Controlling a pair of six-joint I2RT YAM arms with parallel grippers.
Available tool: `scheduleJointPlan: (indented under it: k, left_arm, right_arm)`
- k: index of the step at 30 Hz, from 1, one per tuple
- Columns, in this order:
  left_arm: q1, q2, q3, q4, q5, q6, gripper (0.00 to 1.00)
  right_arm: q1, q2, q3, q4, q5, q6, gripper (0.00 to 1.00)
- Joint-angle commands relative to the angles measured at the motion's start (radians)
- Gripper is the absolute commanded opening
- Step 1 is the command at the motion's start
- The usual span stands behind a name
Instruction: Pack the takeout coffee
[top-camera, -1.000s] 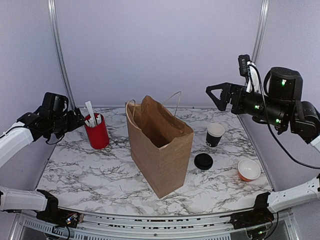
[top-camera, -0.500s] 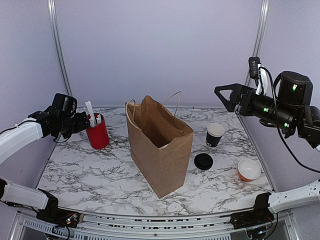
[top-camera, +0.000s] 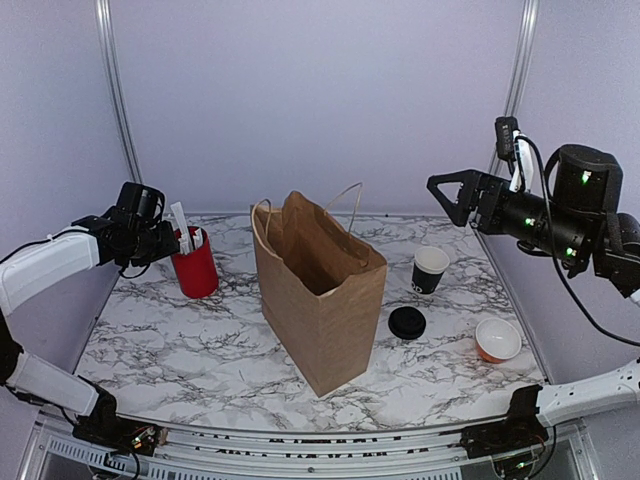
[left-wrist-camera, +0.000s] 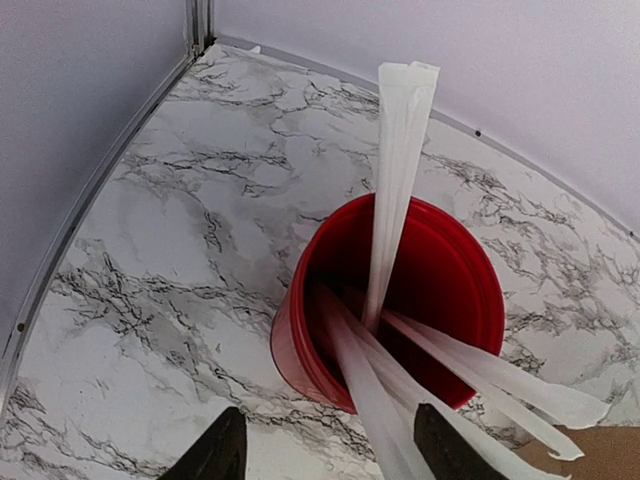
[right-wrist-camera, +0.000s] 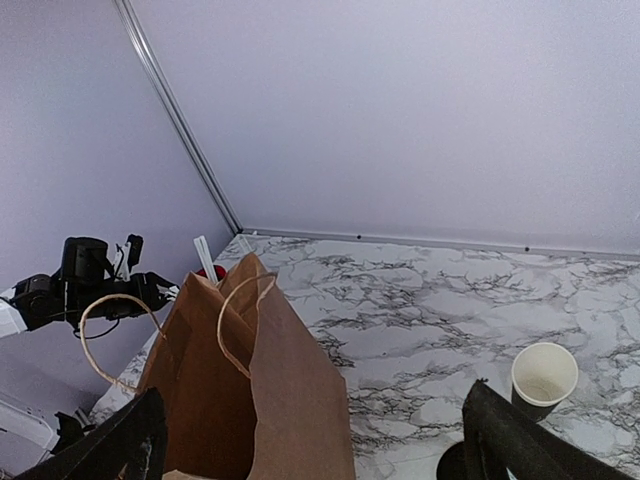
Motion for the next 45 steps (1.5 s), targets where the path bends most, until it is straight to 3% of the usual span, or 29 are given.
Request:
scheduleJointPlan:
  k: [1, 17, 33, 45]
  left_arm:
    - [0.004, 0.026, 0.036, 0.048, -0.03, 0.03, 0.5]
    - [0.004, 0.073, 0.085, 0.07, -0.034, 0.095, 0.0]
    - [0.003, 0.032, 0.215, -0.101, -0.103, 0.198, 0.0]
    - [-0.01, -0.083, 0.263, -0.239, -0.051, 0.201, 0.0]
  right_arm:
    - [-0.007, -0.005, 0.0, 0.008, -0.007, 0.02, 1.0]
    - [-0.006, -0.021, -0.007, 0.008, -0.01, 0.024, 1.0]
    - [-0.006, -0.015, -0.014, 0.022, -0.007, 0.019, 1.0]
    - [-0.006, 0.008, 0.005, 0.017, -0.01, 0.008, 1.0]
